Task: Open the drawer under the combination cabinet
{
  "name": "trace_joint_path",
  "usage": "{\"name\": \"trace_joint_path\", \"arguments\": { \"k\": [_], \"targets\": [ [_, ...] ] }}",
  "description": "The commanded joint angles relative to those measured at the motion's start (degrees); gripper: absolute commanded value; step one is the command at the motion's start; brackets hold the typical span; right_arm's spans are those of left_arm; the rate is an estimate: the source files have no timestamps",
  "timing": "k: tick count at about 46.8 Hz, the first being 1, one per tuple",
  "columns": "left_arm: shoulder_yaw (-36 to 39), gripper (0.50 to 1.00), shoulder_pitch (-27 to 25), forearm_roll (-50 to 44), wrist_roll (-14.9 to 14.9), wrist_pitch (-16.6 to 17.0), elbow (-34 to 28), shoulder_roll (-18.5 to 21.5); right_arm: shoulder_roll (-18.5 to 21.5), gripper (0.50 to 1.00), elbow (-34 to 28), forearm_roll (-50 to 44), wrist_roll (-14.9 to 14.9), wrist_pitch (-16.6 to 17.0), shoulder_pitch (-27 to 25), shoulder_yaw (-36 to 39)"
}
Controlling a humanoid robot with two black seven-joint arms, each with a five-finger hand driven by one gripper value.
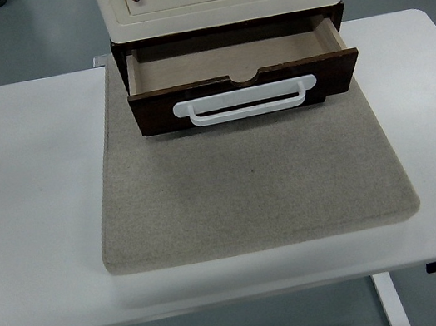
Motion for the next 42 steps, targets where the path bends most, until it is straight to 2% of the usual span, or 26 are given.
{"name": "trace_joint_path", "arguments": {
  "k": [1, 7, 14, 19, 22, 33, 42],
  "targets": [
    [-0.21, 1.000, 4.04, -1.76, 0.05, 0.66, -0.04, -0.30, 0.00, 0.926, 0.00, 0.00, 0.01, 0.03, 0.01, -0.02],
    [-0.03, 1.000, 9.40, -6.42, 0.75, 0.93, -0.04, -2.05, 0.00, 0.926, 0.00, 0.00, 0.01, 0.03, 0.10, 0.07],
    [-0.21, 1.000, 14.68, -7.05, 0.67, 2.24, 0.05, -5.74, 0.00, 0.926, 0.09, 0.00, 0.01, 0.03, 0.01, -0.02],
    [-0.30, 1.000, 16.35, -8.53, 0.76, 4.88, 0.49, -7.94, 0.00, 0.926, 0.09, 0.00, 0.01, 0.47, 0.01, -0.02],
    [-0.30, 1.000, 17.49, -11.08, 0.84, 5.23, 1.36, -9.61, 0.00, 0.926, 0.09, 0.00, 0.01, 0.38, 0.01, -0.02],
    [-0.47, 1.000, 21.18, -16.53, 1.02, 5.24, 5.23, -15.76, 0.00, 0.926, 0.26, -0.17, 0.19, 0.64, -0.34, -0.02],
    [-1.53, 1.000, 24.96, -22.42, 0.93, 4.62, 5.67, -17.61, 0.00, 0.926, 0.35, -0.17, 0.19, 0.64, -0.34, -0.02]
  ]
}}
